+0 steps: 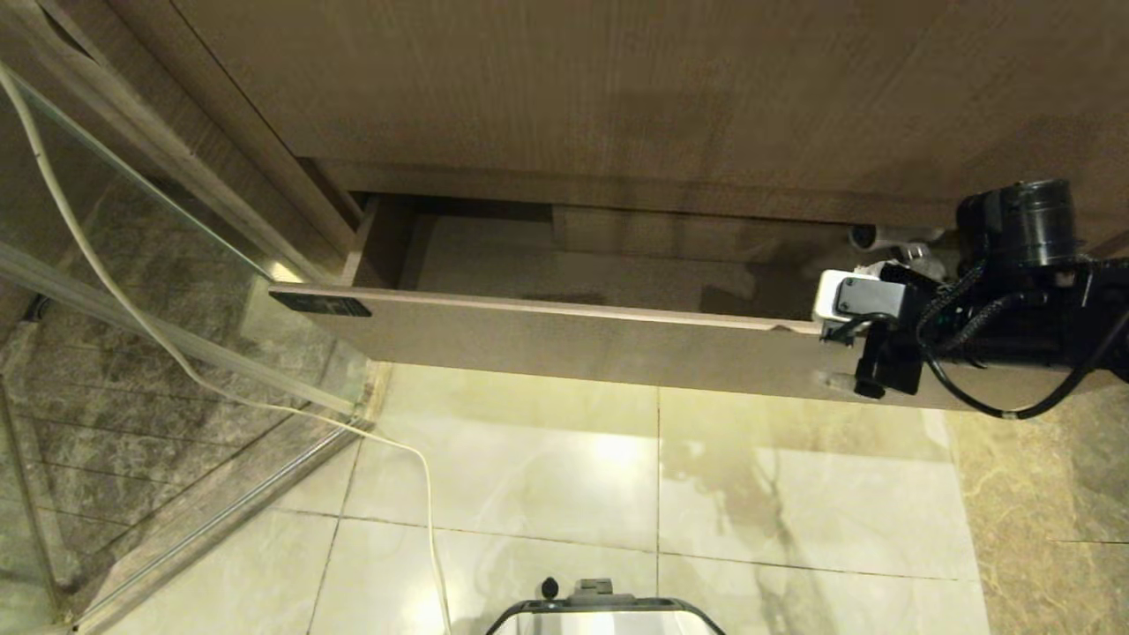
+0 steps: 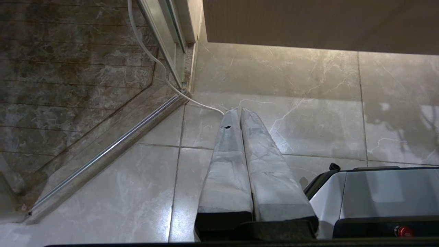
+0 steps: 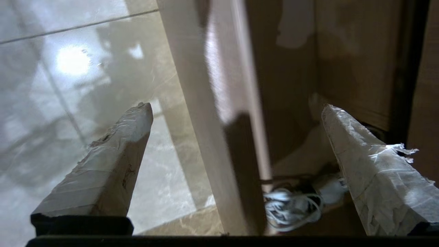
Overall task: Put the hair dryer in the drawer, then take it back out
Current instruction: Pull open the drawer
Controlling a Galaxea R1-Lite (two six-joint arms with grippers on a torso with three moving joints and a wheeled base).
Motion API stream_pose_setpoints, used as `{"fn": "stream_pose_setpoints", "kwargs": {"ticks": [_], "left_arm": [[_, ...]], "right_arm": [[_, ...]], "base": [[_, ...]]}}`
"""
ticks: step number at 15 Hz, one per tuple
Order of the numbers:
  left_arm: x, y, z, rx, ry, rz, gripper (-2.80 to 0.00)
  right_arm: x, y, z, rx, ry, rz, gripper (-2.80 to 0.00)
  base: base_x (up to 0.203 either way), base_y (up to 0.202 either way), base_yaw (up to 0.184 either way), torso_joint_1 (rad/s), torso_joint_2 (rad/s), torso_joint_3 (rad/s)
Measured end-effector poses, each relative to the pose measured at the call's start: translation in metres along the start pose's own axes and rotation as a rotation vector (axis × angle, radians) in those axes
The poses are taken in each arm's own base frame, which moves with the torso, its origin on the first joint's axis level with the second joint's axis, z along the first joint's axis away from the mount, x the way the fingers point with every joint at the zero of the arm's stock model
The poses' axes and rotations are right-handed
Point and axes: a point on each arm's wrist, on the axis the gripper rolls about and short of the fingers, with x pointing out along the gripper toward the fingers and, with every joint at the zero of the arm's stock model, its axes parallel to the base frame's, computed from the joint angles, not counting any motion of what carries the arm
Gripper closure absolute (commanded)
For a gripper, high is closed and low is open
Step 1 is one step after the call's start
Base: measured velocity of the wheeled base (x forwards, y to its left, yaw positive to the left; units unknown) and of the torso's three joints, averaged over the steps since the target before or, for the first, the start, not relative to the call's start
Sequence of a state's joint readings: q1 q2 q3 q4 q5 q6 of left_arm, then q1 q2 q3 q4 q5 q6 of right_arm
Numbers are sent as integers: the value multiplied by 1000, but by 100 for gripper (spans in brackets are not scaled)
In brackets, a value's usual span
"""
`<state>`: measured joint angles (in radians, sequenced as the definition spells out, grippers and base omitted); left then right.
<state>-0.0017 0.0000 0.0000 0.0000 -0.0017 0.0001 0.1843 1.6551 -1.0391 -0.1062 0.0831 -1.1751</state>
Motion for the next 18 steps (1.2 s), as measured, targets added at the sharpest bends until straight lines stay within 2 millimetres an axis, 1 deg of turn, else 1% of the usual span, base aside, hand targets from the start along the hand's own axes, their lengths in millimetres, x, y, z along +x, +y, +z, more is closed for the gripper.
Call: {"fn": "stream_pose_setpoints", "kwargs": {"ticks": [3,5,7,9,10,12,15,18], "left_arm": [[0,0,0,0,0,1,0],[0,0,0,0,0,0,0],[0,0,0,0,0,0,0],[0,0,0,0,0,0,0],[0,0,0,0,0,0,0],[0,0,0,0,0,0,0],[0,0,0,0,0,0,0],[0,0,0,0,0,0,0]], "right_arm": [[-42,11,-2,38,3,44,-280],[-73,27,-6,135,-18,87,-280],[-99,45,-11,247,-29,113,-280],[-120,59,-14,359,-35,106,-280],[-129,65,-16,413,-38,99,0],[-143,71,-16,470,-53,74,0],[-162,77,-16,479,-75,47,0],[-184,87,-18,545,-80,45,0]], "base": [[0,0,0,0,0,0],[0,0,0,0,0,0],[0,0,0,0,0,0],[0,0,0,0,0,0],[0,0,0,0,0,0],[0,0,0,0,0,0],[0,0,0,0,0,0],[0,0,0,0,0,0]]}}
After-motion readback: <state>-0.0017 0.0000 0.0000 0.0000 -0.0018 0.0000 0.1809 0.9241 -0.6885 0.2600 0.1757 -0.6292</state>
